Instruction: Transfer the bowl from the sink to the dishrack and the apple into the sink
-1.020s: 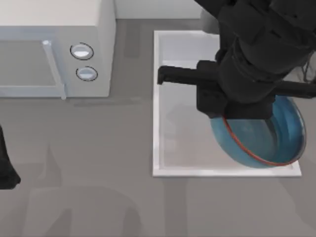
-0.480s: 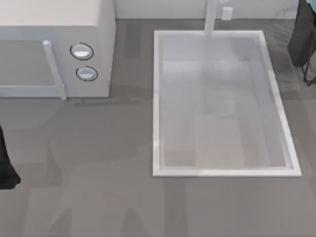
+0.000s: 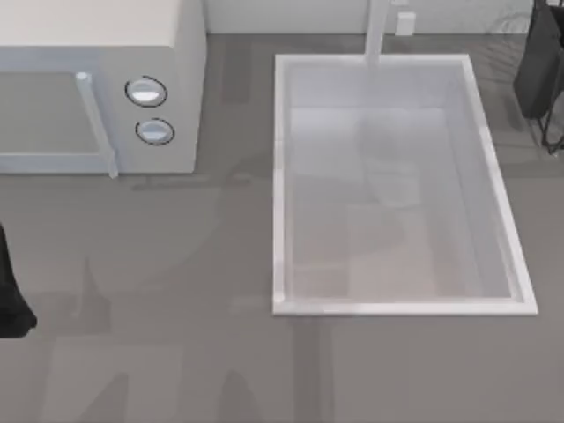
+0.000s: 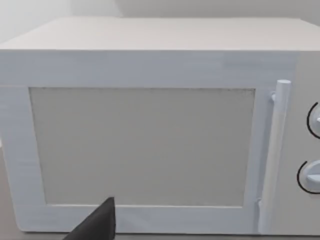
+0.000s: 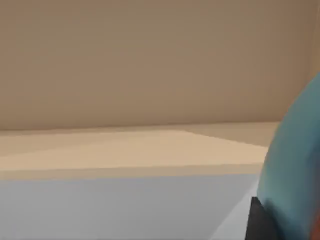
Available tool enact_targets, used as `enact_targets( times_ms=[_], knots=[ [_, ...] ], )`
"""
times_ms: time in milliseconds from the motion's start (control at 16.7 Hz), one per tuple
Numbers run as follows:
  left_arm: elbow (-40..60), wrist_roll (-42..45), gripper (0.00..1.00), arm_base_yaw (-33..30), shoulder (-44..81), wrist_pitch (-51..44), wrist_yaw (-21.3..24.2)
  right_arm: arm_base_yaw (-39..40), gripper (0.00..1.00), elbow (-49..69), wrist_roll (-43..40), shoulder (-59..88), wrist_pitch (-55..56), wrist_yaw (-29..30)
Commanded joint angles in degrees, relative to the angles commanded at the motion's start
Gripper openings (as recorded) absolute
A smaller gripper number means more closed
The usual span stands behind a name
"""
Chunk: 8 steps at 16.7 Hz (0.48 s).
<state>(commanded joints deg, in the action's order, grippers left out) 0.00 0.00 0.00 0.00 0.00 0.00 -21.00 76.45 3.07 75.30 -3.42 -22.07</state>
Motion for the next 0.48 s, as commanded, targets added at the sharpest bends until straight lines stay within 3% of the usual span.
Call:
enact_targets(
  times_ms=[480],
  knots=[
    [0.0,0.0,1.0,0.0,0.0,0.0,0.0,-2.77,0.0,-0.53,-2.03,0.07,2.96,-0.45]
  ],
)
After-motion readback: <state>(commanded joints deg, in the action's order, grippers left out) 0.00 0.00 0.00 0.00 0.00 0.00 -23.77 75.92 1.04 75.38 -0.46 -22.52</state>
